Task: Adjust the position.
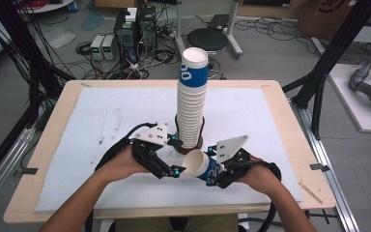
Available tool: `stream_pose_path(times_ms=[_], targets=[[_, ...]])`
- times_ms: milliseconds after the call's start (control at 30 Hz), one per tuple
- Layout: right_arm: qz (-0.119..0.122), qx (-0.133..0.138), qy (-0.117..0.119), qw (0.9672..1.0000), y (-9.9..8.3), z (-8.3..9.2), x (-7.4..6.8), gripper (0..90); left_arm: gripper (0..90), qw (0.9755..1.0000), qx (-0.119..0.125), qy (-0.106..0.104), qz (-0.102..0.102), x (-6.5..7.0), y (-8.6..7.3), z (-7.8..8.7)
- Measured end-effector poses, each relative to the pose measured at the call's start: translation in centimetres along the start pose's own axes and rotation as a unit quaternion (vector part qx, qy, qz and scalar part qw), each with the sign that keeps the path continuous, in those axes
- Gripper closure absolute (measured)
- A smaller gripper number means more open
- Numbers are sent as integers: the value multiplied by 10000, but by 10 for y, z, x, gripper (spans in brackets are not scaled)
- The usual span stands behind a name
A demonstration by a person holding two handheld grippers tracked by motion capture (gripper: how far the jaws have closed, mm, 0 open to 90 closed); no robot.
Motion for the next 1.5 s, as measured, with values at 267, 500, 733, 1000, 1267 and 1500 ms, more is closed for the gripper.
stream_pose_path(times_ms=[267, 500, 733, 1000, 1267, 1500], targets=[[-429, 600, -231, 9970, -11, 8, 8, 285, 186, 9943, 818, 592, 351, -12, -12, 24], [-736, 1189, -745, 9874, -22, 23, 19, 282, 183, 9810, 1459, 1153, 550, -25, -27, 46], [-888, 1614, -1269, 9747, -34, 40, 32, 280, 183, 9674, 1789, 1632, 736, -38, -46, 61], [-1070, 1958, -1889, 9563, -49, 57, 47, 280, 183, 9551, 2004, 2007, 862, -49, -62, 71], [-1227, 2232, -2419, 9363, -59, 76, 58, 279, 183, 9442, 2174, 2337, 813, -54, -72, 80], [-1299, 2316, -2675, 9262, -64, 85, 62, 276, 183, 9400, 2147, 2539, 763, -54, -81, 87]])
Point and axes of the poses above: each handheld gripper's, and its own axes: z roughly backward along the jaws, y roughly out of its top, x roughly to its right, the point moved 9 cm from there along -z, roughly forward along the jaws, and after that the axes turned 10 degrees about x, right-handed, at the moved point
